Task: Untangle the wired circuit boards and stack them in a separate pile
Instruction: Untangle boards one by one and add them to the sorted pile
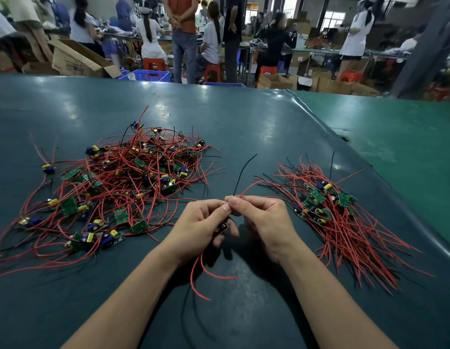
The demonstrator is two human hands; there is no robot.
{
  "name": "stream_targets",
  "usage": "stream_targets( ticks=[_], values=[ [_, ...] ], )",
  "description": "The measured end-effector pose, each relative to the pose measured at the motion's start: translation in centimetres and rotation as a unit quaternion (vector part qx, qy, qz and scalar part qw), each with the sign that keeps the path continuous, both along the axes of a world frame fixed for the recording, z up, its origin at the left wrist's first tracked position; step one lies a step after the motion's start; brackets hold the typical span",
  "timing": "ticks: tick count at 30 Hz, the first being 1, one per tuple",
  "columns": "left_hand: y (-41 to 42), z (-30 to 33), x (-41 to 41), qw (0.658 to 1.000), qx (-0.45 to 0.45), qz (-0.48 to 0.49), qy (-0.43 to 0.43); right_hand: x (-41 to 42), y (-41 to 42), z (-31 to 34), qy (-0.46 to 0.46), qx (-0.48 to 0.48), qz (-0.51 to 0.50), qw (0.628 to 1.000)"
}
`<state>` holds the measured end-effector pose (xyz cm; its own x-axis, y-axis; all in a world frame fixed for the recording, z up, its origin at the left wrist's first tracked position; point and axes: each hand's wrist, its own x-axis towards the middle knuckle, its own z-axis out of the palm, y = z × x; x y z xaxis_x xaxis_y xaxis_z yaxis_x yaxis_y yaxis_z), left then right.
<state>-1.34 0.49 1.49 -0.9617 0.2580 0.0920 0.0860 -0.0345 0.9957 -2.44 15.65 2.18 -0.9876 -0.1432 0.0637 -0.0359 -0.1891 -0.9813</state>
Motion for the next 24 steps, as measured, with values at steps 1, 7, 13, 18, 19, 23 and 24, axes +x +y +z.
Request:
stream_targets(
  ticks=[1,7,13,18,19,23,24],
  values=[
    [0.03,-0.05,0.02,1.000,-0.011,-0.005,0.000,0.03,0.04,0.16,-0.004,-0.003,-0.011,1.000],
    [0.14,-0.15,0.09,0.998,-0.060,0.000,0.024,-0.26,0.06,-0.17,-0.032,0.013,-0.019,0.999],
    [0.24,-0.04,0.21,0.999,-0.052,-0.001,0.012,-0.21,0.46,0.18,-0.040,-0.017,0.026,0.999],
    [0.47,-0.08,0.04,0.995,-0.080,0.048,0.041,-0.74,-0.09,-0.55,-0.029,0.011,-0.077,0.997],
    [0.42,-0.02,0.09,0.995,-0.078,0.046,0.044,-0.70,-0.15,-0.50,-0.032,0.003,-0.066,0.997],
    [0.20,0.43,0.26,0.998,-0.057,0.012,0.025,-0.60,-0.22,-0.47,-0.041,-0.034,-0.011,0.999],
    [0.19,0.53,0.24,0.998,-0.054,0.011,0.019,-0.72,-0.31,-0.54,-0.035,-0.029,-0.025,0.999]
  ],
)
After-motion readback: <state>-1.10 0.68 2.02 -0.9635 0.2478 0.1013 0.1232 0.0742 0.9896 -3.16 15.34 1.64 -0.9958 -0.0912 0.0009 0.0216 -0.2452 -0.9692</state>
